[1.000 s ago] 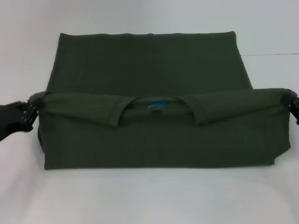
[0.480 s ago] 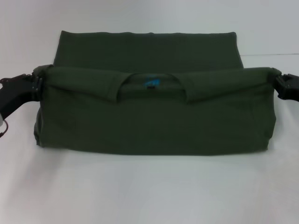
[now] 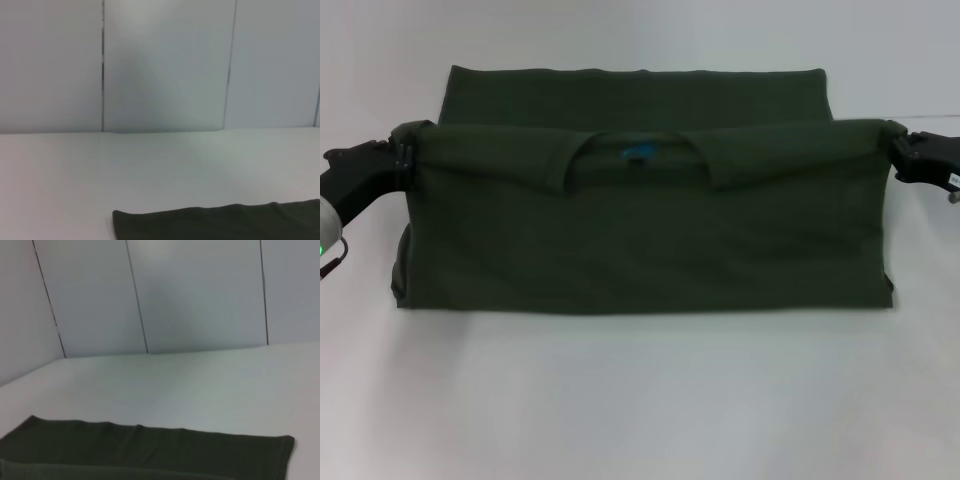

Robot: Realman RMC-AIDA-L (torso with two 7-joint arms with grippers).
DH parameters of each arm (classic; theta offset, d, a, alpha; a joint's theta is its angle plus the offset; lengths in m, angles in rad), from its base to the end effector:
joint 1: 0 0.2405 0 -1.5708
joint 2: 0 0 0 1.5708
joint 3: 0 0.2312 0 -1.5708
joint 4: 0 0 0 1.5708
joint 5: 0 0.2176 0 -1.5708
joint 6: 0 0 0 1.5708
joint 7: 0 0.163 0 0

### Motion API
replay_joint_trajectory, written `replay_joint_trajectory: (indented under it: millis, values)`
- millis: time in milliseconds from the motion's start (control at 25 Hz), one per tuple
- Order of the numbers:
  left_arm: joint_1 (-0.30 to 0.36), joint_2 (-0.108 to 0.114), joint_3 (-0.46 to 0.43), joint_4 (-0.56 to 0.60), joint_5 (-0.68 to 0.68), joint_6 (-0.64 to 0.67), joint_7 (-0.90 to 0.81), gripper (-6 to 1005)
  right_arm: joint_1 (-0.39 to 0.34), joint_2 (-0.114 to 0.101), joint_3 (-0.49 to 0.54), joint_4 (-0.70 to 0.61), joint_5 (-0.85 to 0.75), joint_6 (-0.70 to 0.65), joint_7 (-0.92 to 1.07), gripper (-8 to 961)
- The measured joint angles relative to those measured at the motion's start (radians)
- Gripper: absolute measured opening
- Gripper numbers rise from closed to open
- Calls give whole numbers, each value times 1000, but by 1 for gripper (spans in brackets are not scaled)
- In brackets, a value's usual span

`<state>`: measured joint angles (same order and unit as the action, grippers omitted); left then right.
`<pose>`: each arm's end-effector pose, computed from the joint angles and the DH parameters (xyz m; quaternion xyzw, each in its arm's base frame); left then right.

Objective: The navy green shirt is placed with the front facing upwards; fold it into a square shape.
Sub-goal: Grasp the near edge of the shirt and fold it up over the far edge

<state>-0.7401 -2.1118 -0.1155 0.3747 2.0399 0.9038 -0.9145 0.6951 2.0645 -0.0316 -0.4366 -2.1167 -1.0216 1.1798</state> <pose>-0.3044 0.4218 0.0225 -0.7697 -0.3147 -0.2320 0.5047 0.3066 0.4129 0.0383 -0.7950 0.3377 0.2442 0.4408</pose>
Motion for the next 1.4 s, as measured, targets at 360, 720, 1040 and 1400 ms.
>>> replay_joint_trajectory:
  millis: [360, 720, 1040, 1400]
  values:
    - [-37, -2, 0, -44, -9, -125, 48, 88, 38, 0, -57, 41, 10, 111, 1, 40]
    - [-61, -2, 38, -79, -9, -173, 77, 90, 45, 9, -63, 76, 55, 196, 1, 42]
    - [-64, -22, 38, -80, -30, -200, 79, 92, 41, 12, -109, 86, 63, 238, 14, 152]
    - [-44, -25, 29, -76, -70, -198, 80, 444, 36, 12, -156, 84, 69, 256, 51, 421]
